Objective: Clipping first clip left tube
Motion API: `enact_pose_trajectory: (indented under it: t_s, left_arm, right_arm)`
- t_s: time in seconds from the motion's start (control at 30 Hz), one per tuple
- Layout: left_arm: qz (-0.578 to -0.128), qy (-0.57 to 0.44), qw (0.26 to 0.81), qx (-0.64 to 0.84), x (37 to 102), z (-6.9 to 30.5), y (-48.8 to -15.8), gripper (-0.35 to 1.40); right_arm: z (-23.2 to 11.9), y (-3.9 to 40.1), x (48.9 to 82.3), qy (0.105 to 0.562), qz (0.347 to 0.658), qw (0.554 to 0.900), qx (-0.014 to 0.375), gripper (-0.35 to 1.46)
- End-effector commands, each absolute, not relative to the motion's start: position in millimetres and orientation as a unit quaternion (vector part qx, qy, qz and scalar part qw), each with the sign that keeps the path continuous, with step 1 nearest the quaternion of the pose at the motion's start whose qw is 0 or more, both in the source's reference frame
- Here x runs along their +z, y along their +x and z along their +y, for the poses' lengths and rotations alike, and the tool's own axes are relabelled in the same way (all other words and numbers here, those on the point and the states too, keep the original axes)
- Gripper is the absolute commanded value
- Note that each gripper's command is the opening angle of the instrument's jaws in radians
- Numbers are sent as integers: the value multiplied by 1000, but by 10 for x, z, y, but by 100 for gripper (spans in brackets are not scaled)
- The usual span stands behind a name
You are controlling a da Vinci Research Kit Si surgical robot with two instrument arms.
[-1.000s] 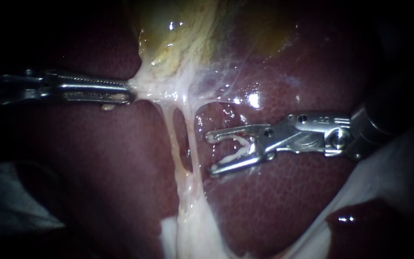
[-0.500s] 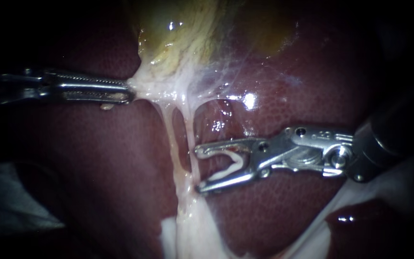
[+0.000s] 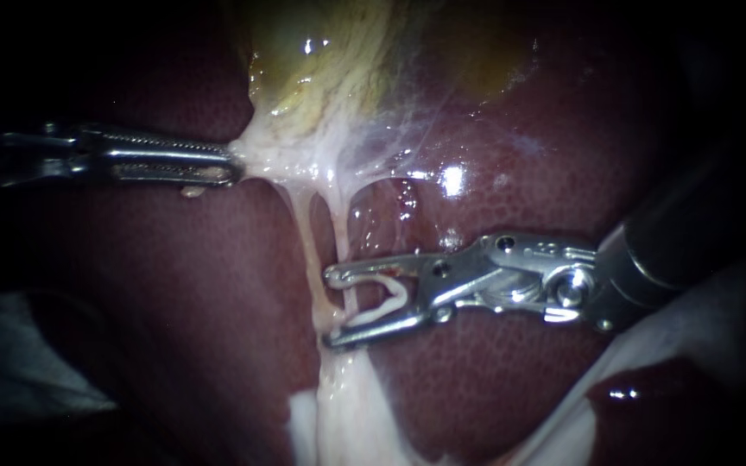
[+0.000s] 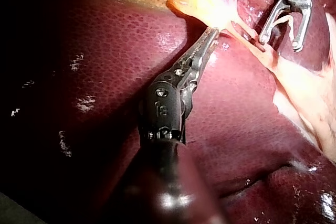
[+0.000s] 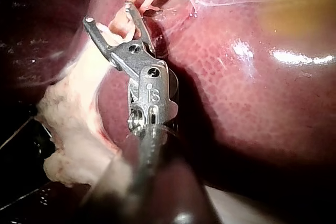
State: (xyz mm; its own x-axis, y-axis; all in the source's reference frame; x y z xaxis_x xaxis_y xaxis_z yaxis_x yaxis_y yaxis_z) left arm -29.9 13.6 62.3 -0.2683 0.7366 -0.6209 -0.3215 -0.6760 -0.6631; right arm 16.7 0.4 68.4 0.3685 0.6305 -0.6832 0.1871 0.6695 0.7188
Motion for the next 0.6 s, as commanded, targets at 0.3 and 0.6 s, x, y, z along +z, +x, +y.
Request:
enact_pose_trajectory:
  t_s: [0.3,0.6]
  left_arm:
    - [-209,-497,344,768,622,136,-298,-35]
    - [-209,-497,344,768,622,136,-298,-35]
  right_arm:
    - [12,166,712,375,539,739,149,49]
    - [16,174,719,370,539,741,152,49]
